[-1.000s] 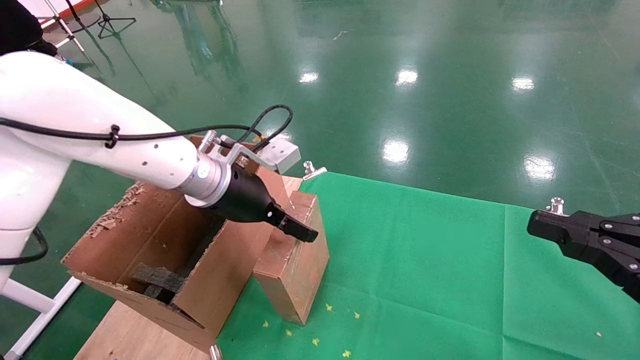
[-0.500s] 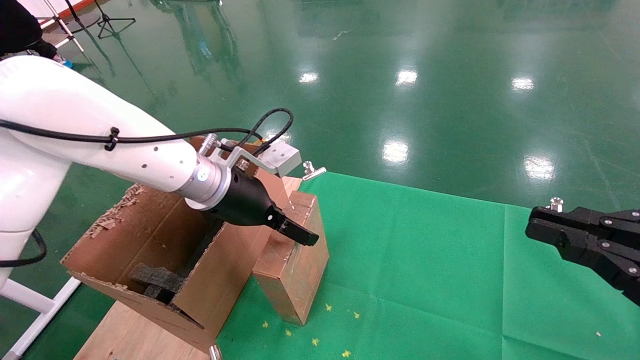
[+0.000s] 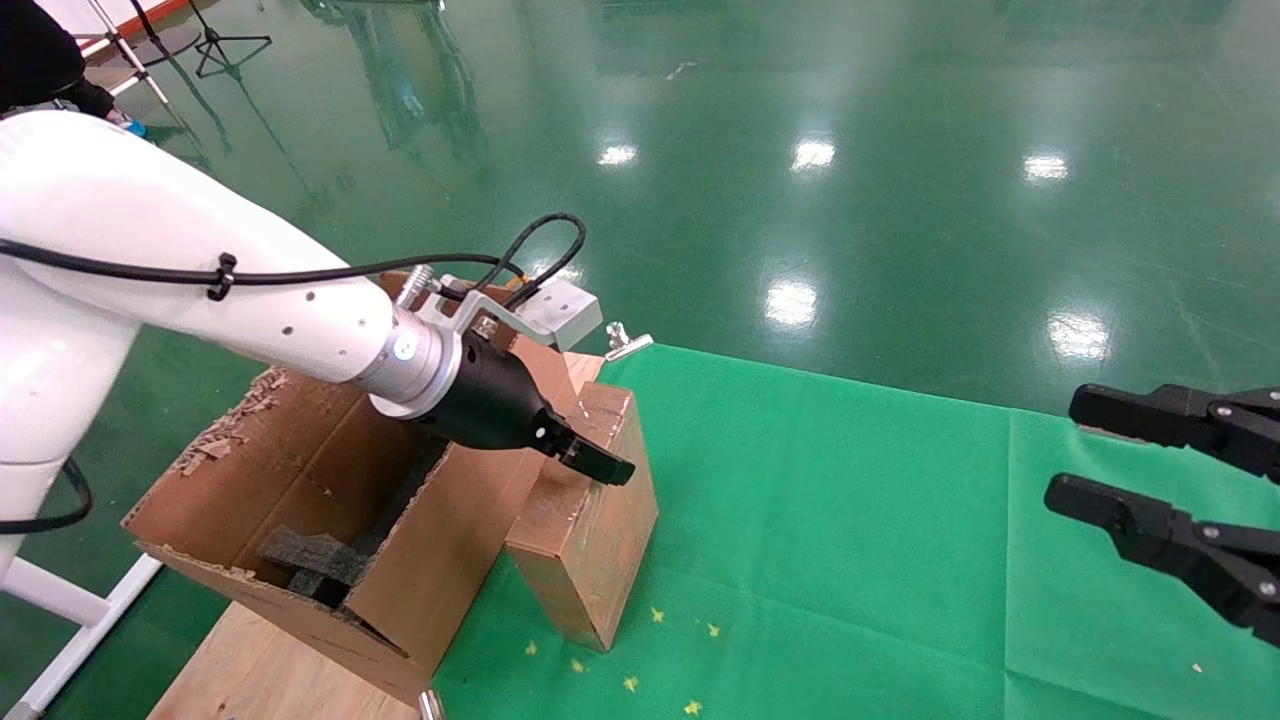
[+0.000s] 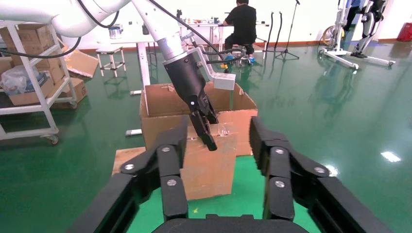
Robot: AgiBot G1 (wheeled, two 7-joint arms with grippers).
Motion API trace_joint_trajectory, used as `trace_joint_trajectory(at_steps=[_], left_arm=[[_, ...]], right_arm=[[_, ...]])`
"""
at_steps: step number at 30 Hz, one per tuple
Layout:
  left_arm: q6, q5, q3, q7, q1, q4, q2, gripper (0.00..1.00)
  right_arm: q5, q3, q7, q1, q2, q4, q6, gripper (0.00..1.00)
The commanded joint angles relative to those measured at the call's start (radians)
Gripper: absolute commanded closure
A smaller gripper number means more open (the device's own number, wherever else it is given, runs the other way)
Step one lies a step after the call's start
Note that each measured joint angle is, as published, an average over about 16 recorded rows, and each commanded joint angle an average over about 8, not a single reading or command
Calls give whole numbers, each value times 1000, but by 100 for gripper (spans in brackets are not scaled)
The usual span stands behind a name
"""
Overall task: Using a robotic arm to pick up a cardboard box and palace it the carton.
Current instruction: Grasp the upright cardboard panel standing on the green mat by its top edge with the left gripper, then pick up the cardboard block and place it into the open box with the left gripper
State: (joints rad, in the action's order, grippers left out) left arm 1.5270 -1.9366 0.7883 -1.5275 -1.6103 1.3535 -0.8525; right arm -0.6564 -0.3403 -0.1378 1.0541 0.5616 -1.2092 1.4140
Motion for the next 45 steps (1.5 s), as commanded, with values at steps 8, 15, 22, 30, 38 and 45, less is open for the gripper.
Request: trace_joint_trajectory(at_steps=[8, 15, 22, 30, 38, 45], left_arm=[[-3, 0, 0, 4, -2, -10, -2, 100], [-25, 18, -14, 59, -27, -18, 10, 100], [-121, 26, -81, 203, -112, -2, 68, 100], [-174, -1, -145, 357, -227, 3, 170, 100], [-151, -21, -144, 424, -188, -7, 307, 100], [-184, -16, -128, 445, -55, -41, 432, 100]], right_arm=[[0, 0, 0, 0, 0, 0, 0, 0], [0, 0, 0, 0, 0, 0, 0, 0], [0, 0, 0, 0, 0, 0, 0, 0], [0, 0, 0, 0, 0, 0, 0, 0], [0, 0, 0, 0, 0, 0, 0, 0], [0, 0, 0, 0, 0, 0, 0, 0]])
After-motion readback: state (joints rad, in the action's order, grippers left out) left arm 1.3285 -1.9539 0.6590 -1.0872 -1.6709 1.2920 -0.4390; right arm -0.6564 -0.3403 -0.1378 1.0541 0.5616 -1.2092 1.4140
